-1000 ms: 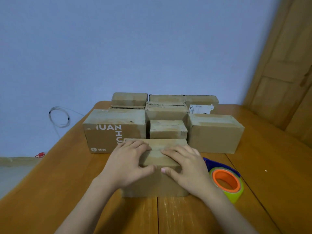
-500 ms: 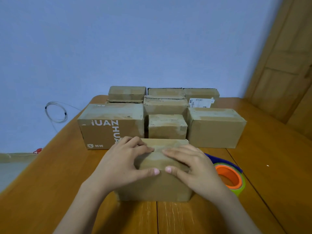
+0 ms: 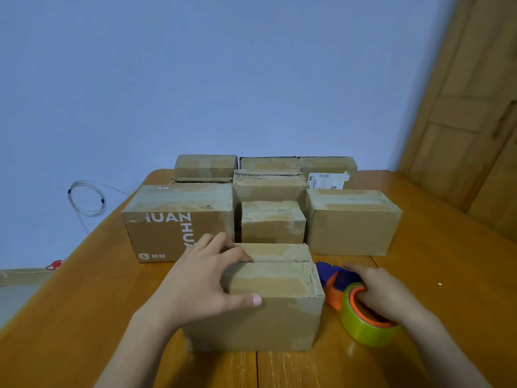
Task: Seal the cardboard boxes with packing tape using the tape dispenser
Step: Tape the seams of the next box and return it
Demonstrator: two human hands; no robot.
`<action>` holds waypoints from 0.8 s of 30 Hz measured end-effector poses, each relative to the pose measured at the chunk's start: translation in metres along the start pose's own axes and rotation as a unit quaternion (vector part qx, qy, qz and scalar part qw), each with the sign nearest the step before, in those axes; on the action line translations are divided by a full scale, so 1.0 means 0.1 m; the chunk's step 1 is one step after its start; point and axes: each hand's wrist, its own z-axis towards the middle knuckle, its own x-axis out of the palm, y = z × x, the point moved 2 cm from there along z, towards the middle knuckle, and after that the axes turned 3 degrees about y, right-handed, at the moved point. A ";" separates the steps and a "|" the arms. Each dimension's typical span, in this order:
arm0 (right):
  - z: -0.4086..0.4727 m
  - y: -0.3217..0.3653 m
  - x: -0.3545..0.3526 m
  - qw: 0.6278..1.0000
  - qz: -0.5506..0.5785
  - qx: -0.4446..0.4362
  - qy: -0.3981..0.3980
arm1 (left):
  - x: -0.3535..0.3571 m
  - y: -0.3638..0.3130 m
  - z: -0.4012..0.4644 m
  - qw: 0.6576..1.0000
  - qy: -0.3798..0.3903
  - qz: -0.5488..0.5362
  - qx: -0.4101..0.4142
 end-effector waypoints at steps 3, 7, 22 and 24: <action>0.10 -0.02 -0.01 1.000 -0.001 0.015 -0.024 | -0.01 0.00 0.00 1.000 0.003 -0.006 0.000; 0.15 -0.15 -0.12 0.981 0.112 -0.044 -0.155 | -0.03 0.00 -0.01 0.999 0.006 -0.036 -0.005; -0.44 0.67 -1.11 0.820 0.182 -0.337 -0.425 | -0.36 -0.66 0.32 0.813 -0.084 -0.571 -0.076; -0.45 0.72 -1.11 0.813 0.172 -0.343 -0.438 | -0.38 -0.72 0.34 0.768 -0.062 -0.631 -0.091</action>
